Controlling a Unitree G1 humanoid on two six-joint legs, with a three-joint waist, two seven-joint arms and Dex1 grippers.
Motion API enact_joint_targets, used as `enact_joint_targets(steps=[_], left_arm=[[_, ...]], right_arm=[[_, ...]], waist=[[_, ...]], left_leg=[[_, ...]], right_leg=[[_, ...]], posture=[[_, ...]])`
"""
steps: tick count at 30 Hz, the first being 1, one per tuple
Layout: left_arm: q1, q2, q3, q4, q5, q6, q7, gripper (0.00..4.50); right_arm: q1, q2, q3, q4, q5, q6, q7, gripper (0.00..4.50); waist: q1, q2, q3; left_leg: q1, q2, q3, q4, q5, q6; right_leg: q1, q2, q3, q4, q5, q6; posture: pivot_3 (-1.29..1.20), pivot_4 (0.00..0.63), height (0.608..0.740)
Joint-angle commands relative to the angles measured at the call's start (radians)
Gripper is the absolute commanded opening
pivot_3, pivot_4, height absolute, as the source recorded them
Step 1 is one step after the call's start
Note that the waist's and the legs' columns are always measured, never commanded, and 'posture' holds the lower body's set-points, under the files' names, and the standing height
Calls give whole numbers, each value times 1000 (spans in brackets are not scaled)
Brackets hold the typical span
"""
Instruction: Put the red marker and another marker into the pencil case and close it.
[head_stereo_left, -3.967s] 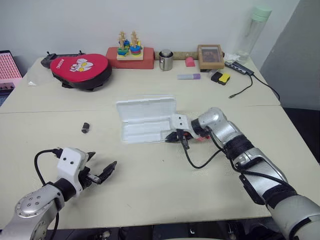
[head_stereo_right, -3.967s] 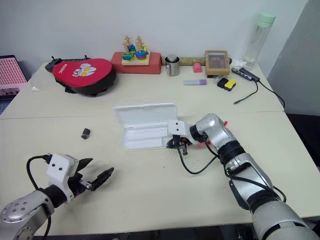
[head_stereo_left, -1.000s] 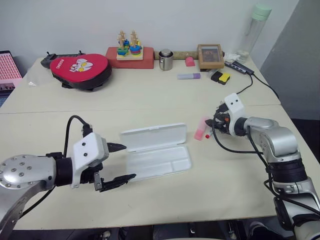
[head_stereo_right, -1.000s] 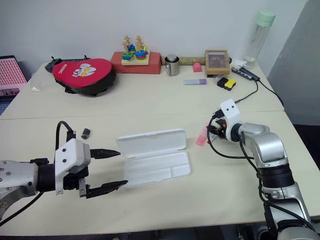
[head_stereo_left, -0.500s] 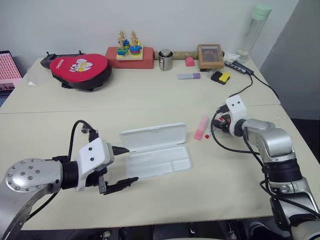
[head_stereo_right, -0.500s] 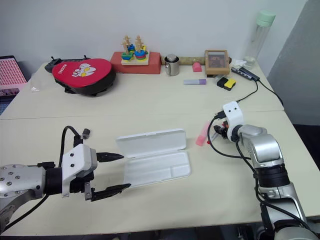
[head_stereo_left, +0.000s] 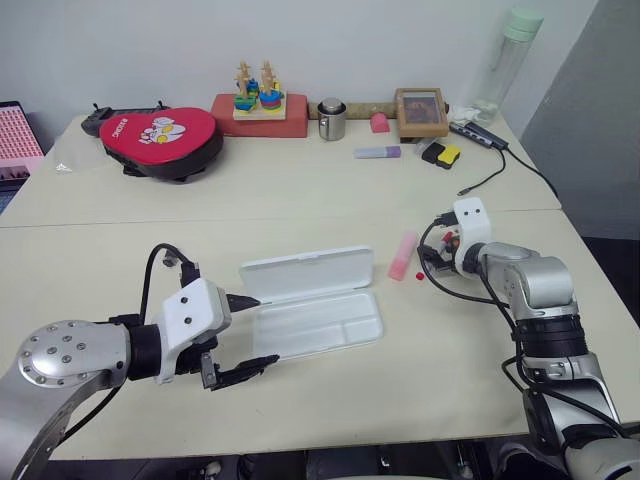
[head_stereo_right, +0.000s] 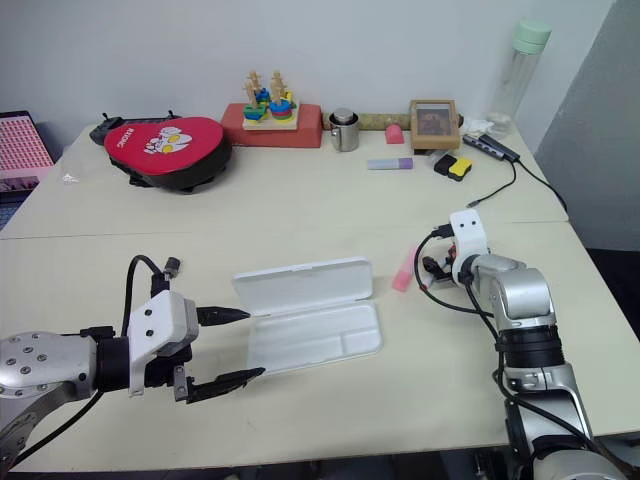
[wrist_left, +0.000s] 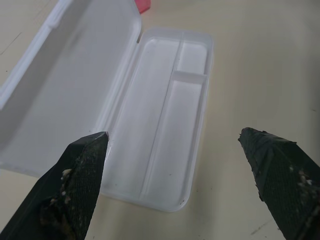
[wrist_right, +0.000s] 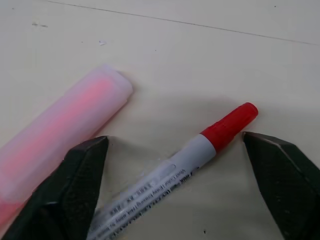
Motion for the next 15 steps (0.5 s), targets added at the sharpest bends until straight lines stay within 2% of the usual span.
enact_joint_targets(steps=[1,6,9,15], left_arm=[[-6,-6,0,-12,8,-16,7,4500],[-13,-8,-12,-9,16,-20,12,4500],[-19,-9,-18,-7,18,-21,13,4500],[-26,-6,-24,-2,21,-20,11,4500]], right_arm=[[4,-26,-10,-16,3,7,17,4472],[16,-26,-17,-26,17,29,32,4472],[29,-31,-14,-42,16,28,38,4033],[49,-44,4,-73,10,16,59,2475]], waist=[[0,0,0],[0,0,0],[0,0,0],[0,0,0]], left_leg=[[0,0,0,0,0,0],[0,0,0,0,0,0],[0,0,0,0,0,0],[0,0,0,0,0,0]], right_leg=[[0,0,0,0,0,0],[0,0,0,0,0,0],[0,0,0,0,0,0],[0,0,0,0,-1,1]], posture=[[0,150,740],[0,150,740],[0,150,740],[0,150,740]])
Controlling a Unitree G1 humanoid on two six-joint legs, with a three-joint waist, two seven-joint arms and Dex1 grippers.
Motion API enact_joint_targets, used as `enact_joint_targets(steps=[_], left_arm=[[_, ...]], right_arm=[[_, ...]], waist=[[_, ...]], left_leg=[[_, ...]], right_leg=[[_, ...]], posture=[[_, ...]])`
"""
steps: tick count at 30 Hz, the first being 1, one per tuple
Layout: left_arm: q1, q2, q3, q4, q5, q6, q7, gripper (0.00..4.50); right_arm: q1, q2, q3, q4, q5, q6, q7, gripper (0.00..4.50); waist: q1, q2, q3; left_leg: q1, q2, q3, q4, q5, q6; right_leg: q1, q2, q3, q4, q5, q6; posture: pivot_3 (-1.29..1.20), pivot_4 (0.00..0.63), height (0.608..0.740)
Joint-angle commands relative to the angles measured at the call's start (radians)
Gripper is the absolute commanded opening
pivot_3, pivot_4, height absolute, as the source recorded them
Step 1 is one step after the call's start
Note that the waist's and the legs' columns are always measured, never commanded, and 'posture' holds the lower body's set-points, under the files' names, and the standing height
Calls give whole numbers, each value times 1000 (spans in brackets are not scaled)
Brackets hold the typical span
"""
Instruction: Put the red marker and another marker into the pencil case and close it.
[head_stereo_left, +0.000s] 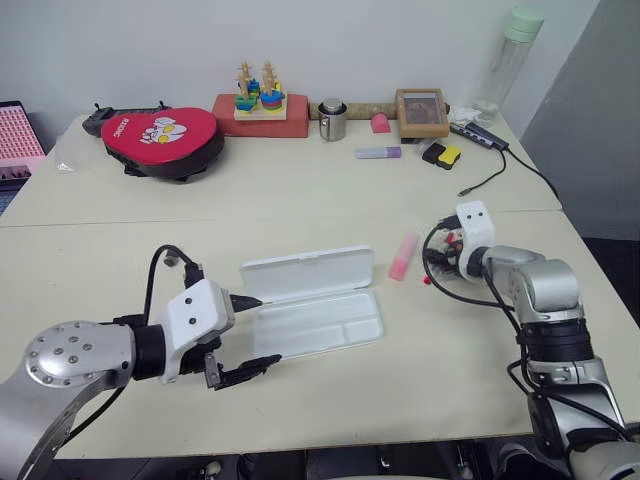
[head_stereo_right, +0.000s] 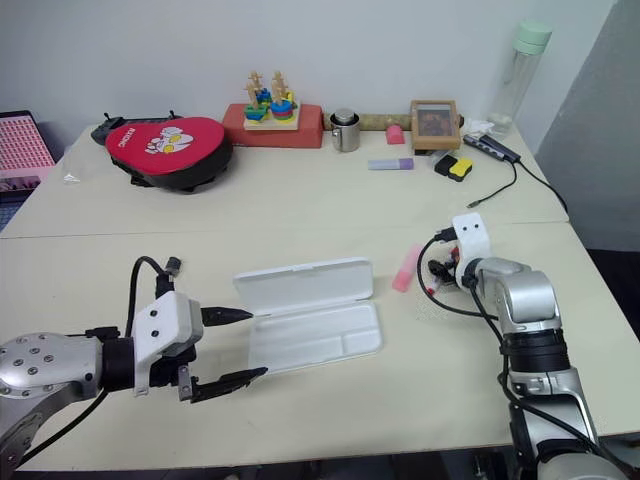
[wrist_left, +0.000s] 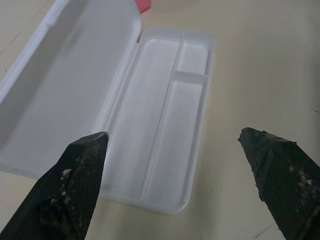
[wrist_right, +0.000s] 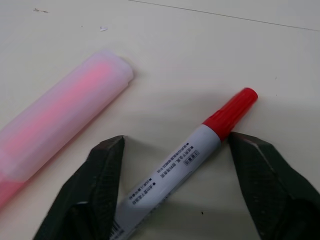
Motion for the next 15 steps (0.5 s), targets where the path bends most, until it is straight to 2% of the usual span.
enact_joint_targets(steps=[1,9,15], left_arm=[[-11,-1,1,-3,8,-16,1,4500],[-20,0,-3,-3,10,-14,2,4500],[-39,-8,-1,-12,-21,-1,2,4500]], right_arm=[[19,-20,5,-35,6,-7,21,2224],[26,-22,8,-39,2,-17,38,365],[23,-60,32,-47,0,-47,83,278]], waist=[[0,0,0],[0,0,0],[0,0,0]], left_leg=[[0,0,0,0,0,0],[0,0,0,0,0,0],[0,0,0,0,0,0]], right_leg=[[0,0,0,0,-1,2],[0,0,0,0,-1,2],[0,0,0,0,-1,2]], posture=[[0,150,740],[0,150,740],[0,150,740]])
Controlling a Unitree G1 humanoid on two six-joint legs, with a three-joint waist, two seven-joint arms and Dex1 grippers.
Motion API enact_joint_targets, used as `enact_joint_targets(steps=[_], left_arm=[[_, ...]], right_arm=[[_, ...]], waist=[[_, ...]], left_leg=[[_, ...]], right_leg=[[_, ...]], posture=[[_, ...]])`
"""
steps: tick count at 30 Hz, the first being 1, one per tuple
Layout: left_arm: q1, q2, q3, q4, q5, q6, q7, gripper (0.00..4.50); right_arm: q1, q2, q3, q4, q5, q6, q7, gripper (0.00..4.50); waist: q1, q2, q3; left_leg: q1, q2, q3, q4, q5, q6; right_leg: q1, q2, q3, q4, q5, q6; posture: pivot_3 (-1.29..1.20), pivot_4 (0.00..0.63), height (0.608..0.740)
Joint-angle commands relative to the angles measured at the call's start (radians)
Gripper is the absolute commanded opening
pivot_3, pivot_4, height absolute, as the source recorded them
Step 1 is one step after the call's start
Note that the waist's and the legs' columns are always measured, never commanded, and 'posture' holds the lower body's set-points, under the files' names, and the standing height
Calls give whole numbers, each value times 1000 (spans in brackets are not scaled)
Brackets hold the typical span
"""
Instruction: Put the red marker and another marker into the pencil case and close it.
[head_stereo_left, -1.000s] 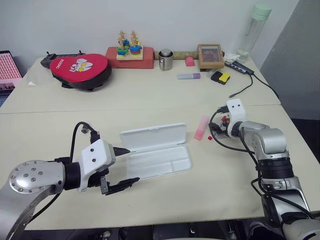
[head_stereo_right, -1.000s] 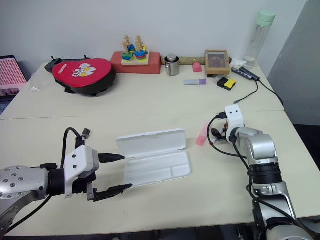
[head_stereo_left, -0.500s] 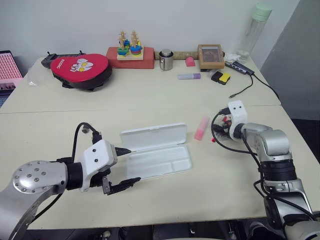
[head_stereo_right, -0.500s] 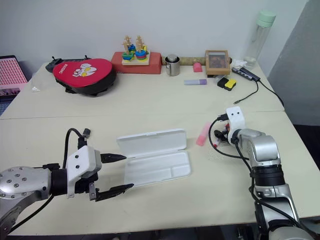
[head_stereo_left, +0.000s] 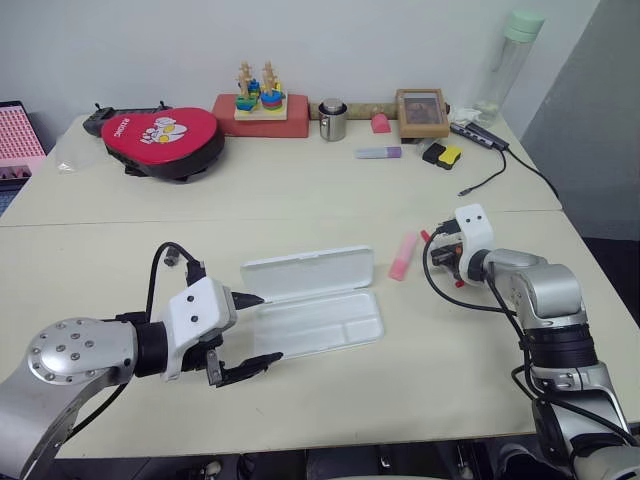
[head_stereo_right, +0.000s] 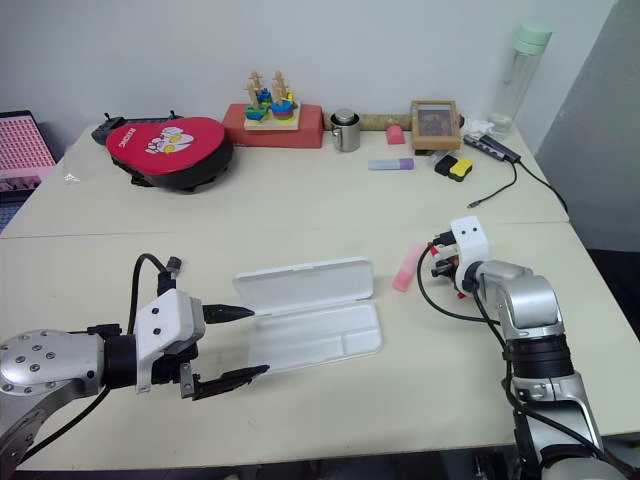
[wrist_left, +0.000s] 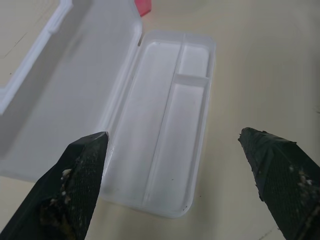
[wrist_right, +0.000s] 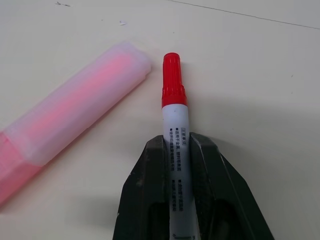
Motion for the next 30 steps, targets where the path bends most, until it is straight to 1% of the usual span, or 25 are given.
enact_joint_targets(steps=[1,4,7,10,15,17,18,21,24,27,28,30], left_arm=[[-23,-15,14,-15,-34,3,7,4500],[-61,-45,33,-19,-105,33,28,4500],[-83,-54,45,-18,-144,55,45,4500],[-106,-44,59,-7,-171,74,50,4500],[-131,-33,74,16,-195,89,43,4500],[-133,-33,91,24,-210,95,41,4500],[-135,-32,94,27,-213,97,41,4500],[-129,-25,115,48,-199,91,44,4500],[-134,-16,133,83,-177,81,47,4500],[-138,0,132,117,-140,58,41,4500],[-164,-2,130,145,-132,51,49,4500],[-202,-7,126,181,-123,43,60,4500]], right_arm=[[-1,-45,18,-31,4,-32,51,278],[11,-100,54,-72,20,-93,145,278],[17,-134,51,-117,60,-107,224,278],[24,-214,53,-182,115,-116,352,278],[19,-344,76,-237,169,-190,549,278],[12,-382,81,-269,205,-210,632,278],[10,-391,83,-273,212,-216,650,278],[0,-389,104,-318,243,-254,708,278],[-27,-337,177,-390,261,-313,759,278],[-59,-260,268,-383,203,-398,751,278],[-69,-241,315,-364,166,-438,756,278],[-79,-216,362,-334,133,-474,765,278]], waist=[[0,0,0],[2,0,0],[2,0,0],[1,0,0],[3,0,0],[2,0,0],[1,0,0],[1,0,0],[-1,0,0],[-2,0,0],[-2,0,0],[2,0,0]], left_leg=[[0,0,0,0,0,0],[0,0,0,0,0,0],[0,0,0,0,0,0],[0,0,0,0,0,0],[0,0,0,1,0,0],[0,0,0,1,0,0],[0,0,0,1,0,0],[0,1,0,1,0,0],[1,2,0,1,0,0],[1,6,0,1,0,0],[1,8,0,1,0,0],[1,8,-1,1,0,0]], right_leg=[[0,0,0,0,0,0],[0,0,0,0,0,0],[0,0,0,0,0,0],[0,0,0,0,0,0],[1,0,0,0,-1,1],[1,0,0,0,-1,2],[1,0,0,0,-1,2],[1,1,0,0,-1,2],[1,2,0,0,-1,1],[1,6,0,0,0,0],[1,8,0,0,1,-1],[1,9,-1,0,1,-1]], posture=[[0,150,740],[0,150,740],[0,150,740],[0,150,740],[0,150,740],[0,150,740],[0,150,740],[0,150,740],[0,150,740],[0,150,740],[0,150,740],[0,150,740]])
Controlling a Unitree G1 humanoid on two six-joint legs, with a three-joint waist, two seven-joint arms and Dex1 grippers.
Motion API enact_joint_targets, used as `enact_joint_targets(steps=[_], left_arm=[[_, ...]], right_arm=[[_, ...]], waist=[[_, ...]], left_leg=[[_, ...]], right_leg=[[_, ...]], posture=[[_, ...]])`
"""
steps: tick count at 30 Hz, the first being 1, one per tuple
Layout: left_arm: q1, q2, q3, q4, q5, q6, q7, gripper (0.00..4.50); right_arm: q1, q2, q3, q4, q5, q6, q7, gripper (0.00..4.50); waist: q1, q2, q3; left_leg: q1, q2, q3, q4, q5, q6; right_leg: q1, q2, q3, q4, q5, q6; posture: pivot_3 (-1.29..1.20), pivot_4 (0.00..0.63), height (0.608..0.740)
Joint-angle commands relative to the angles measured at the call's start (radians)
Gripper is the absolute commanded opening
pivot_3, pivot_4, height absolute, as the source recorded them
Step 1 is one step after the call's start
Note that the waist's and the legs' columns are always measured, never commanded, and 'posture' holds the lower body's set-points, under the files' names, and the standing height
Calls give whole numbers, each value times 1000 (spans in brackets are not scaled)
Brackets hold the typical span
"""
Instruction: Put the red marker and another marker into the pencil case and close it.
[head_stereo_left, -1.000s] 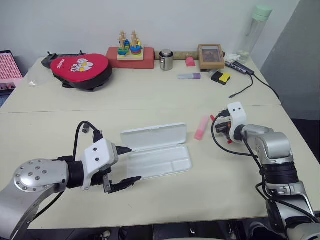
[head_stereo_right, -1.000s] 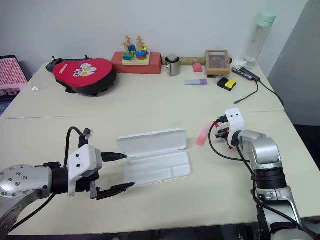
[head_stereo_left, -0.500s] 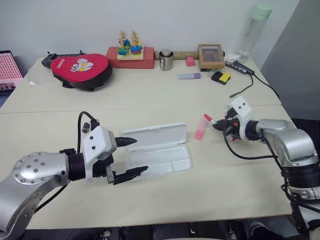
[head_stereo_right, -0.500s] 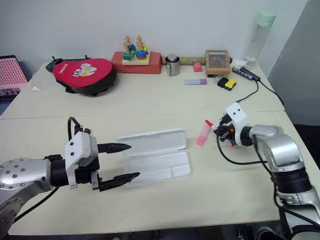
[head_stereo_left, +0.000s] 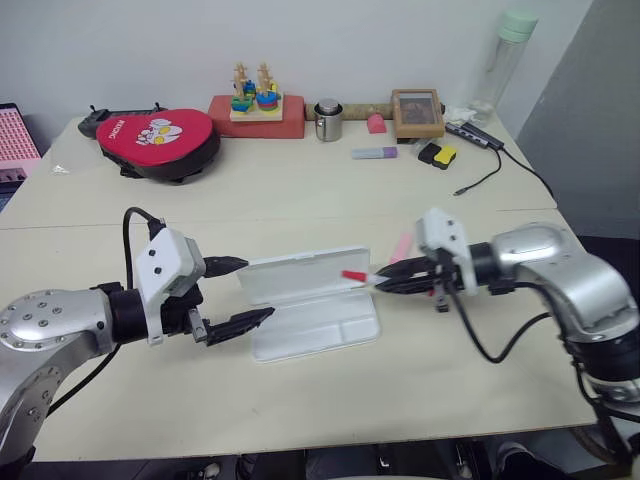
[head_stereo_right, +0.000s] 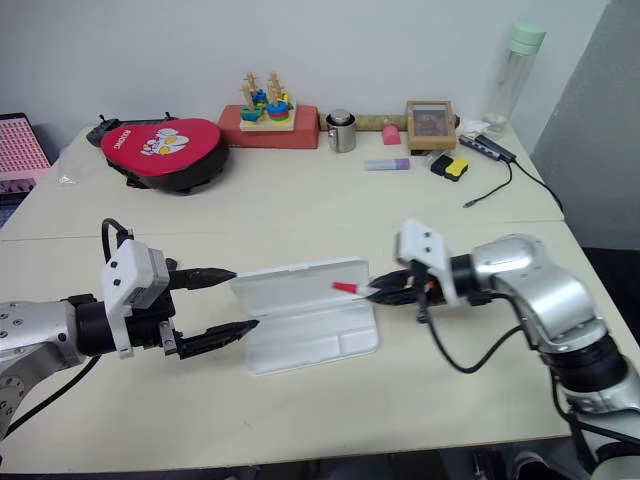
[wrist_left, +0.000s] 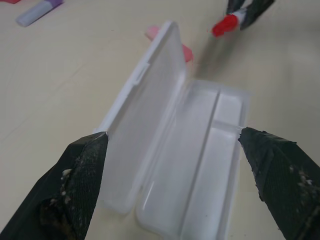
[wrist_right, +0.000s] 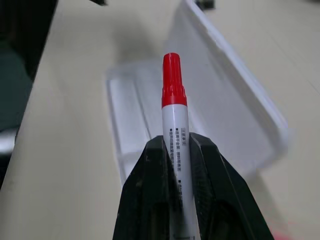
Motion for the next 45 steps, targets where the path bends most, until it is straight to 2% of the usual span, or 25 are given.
enact_joint_targets(steps=[1,7,12,20,26,28,34,36,40,45], left_arm=[[-70,9,16,57,28,-35,16,4500],[-82,20,-1,97,61,-55,-18,4500],[-80,12,-8,105,73,-60,-25,4500],[-92,9,-34,136,101,-78,-29,4500],[-101,16,-34,153,109,-86,-39,4500],[-102,15,-35,156,111,-88,-40,4500],[-98,12,-31,156,112,-86,-44,4500],[-96,11,-28,155,109,-84,-46,4500],[-70,14,-2,140,91,-75,-64,4500],[-51,20,22,128,74,-67,-76,4500]], right_arm=[[-36,35,87,51,-85,-97,9,278],[-76,126,184,167,-208,-240,-3,278],[-99,195,215,260,-281,-310,-21,278],[-126,285,224,327,-313,-322,-17,278],[-127,314,220,353,-319,-317,-8,278],[-126,314,215,353,-318,-302,-7,987],[-126,311,188,336,-307,-264,-20,2304],[-131,294,156,305,-282,-227,-12,2657],[-134,223,63,213,-203,-124,13,3715],[-108,98,-18,123,-118,-28,69,3715]], waist=[[7,0,0],[4,0,0],[3,0,0],[2,0,0],[2,0,0],[2,0,0],[2,0,0],[2,0,0],[4,0,0],[4,0,0]], left_leg=[[0,0,-1,0,0,0],[-1,1,0,0,0,0],[-1,2,-1,-1,0,0],[-1,2,-1,0,0,0],[-1,2,-1,0,0,0],[-1,2,-1,0,0,0],[-1,2,-1,0,0,0],[-1,2,-1,0,0,0],[-1,2,-1,0,0,0],[-1,2,-1,-1,0,0]], right_leg=[[0,1,-1,0,0,-1],[-1,1,0,-1,1,-1],[-2,3,0,0,0,-1],[-2,3,0,1,1,-2],[-2,3,0,0,2,-3],[-2,3,0,0,2,-3],[-2,3,0,1,2,-3],[-2,3,0,1,2,-3],[-2,3,0,0,2,-3],[-2,3,0,0,1,-3]], posture=[[0,150,740],[0,150,740],[0,150,740],[0,150,740],[0,150,740],[0,150,740],[0,150,740],[0,150,740],[0,150,740],[0,150,740]])
